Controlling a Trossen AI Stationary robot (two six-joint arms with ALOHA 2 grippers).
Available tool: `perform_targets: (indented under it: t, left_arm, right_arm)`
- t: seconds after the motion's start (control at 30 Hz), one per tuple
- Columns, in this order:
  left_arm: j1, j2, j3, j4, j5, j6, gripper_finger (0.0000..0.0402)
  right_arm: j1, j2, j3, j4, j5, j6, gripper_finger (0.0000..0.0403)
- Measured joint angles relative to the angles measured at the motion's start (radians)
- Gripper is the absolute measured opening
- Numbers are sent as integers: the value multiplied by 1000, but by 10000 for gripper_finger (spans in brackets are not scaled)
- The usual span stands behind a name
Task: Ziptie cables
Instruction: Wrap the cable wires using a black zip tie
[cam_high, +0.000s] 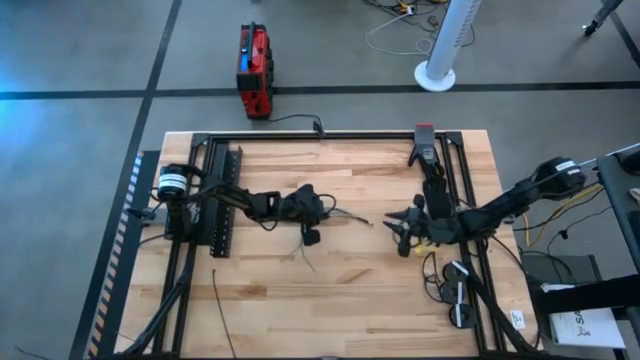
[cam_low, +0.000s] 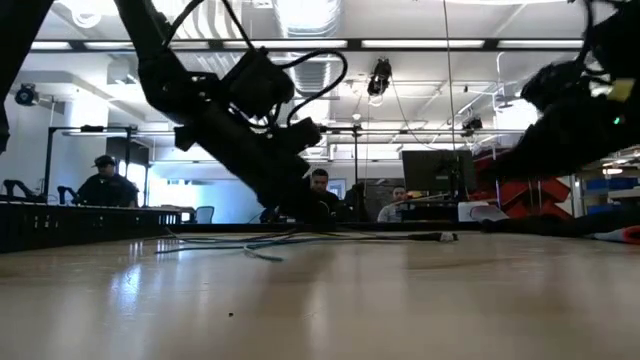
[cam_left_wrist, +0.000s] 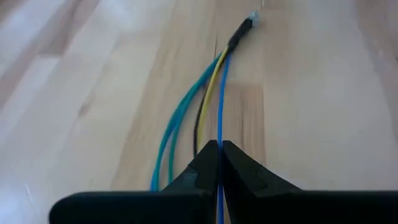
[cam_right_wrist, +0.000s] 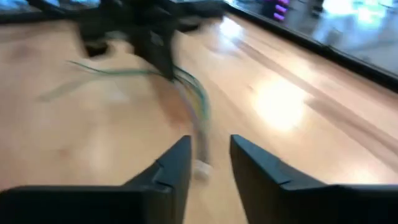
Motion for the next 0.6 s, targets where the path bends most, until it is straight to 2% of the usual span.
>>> perform_targets:
  t: [0.1,0.23,0.3,0.43,0.53,0.6]
  left_arm:
    - [1,0,-6,-3,0,8,0]
    - [1,0,-1,-5,1,34,0]
    - [1,0,10,-4,1,37,0]
    - [1,0,25,-7,1,38,0]
    - [1,0,31,-7,2,38,0]
    - [1,0,31,-11,2,38,0]
  right_arm:
    - [-41,125,22,37,4,40,153]
    - [-100,292,54,160,-140,-14,174]
    - [-125,380,69,261,-171,-32,173]
    - [-178,565,84,415,-155,-54,161]
    - [-204,687,105,517,-244,-46,149]
    - [-209,758,120,566,-261,-48,141]
